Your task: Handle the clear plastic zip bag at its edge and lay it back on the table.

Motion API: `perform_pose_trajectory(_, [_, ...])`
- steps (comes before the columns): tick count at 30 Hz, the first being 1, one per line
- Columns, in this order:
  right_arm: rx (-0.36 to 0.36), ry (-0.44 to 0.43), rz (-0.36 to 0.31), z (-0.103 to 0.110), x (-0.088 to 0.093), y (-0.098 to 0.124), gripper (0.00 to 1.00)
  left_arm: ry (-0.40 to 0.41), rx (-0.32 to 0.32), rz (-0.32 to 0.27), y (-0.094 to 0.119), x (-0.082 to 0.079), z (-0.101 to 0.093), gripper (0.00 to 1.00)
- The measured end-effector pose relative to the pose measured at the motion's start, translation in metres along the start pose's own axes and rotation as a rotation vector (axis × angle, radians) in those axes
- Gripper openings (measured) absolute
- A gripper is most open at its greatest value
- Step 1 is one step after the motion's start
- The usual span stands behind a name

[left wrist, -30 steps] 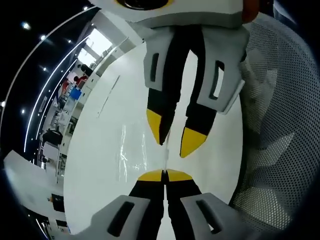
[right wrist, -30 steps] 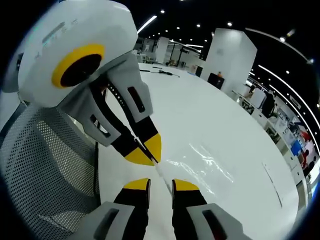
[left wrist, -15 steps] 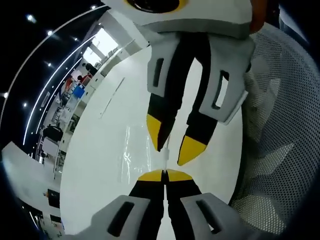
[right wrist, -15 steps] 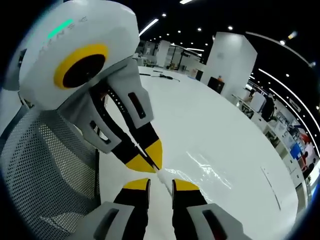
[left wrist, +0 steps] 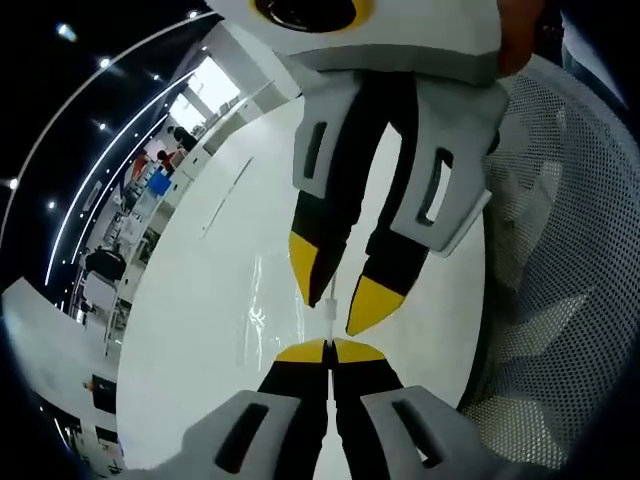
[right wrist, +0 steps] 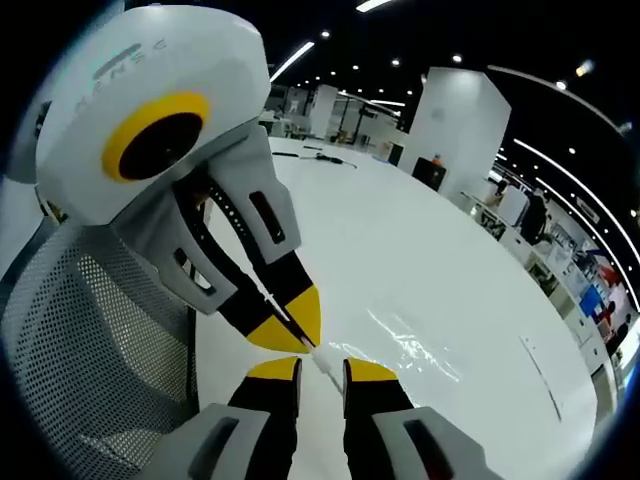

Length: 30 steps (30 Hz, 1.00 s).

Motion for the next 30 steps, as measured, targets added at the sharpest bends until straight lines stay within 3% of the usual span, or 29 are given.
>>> perform_pose_trajectory(13, [0.003, 0.013, -0.029, -0.003, -0.004, 0.0, 0.13, -0.029, 0.011, 0.001, 0.001, 0.0, -0.001, 0.0])
perform_pose_trajectory(21, [-0.033, 0.057, -0.021, 0.008, -0.005, 0.001, 0.09, -0.046, 0.016, -0.006, 0.001, 0.001, -0.003, 0.0])
perform_pose_trajectory(30, [-0.072, 0.218, 0.037, 0.016, -0.011, 0.005, 0.01, -0.106, 0.046, 0.012, 0.001, 0.004, -0.005, 0.0])
Point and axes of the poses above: the point that each gripper's makers call its tool centre point, and the gripper's own axes: y roughly backward along the fingers, z roughly to its left, x roughly out of its underside, the point moved 5 cm from there along y, roughly backward along the fingers, and after that the axes turned 8 degrees about -z, right-handed, at the moved point
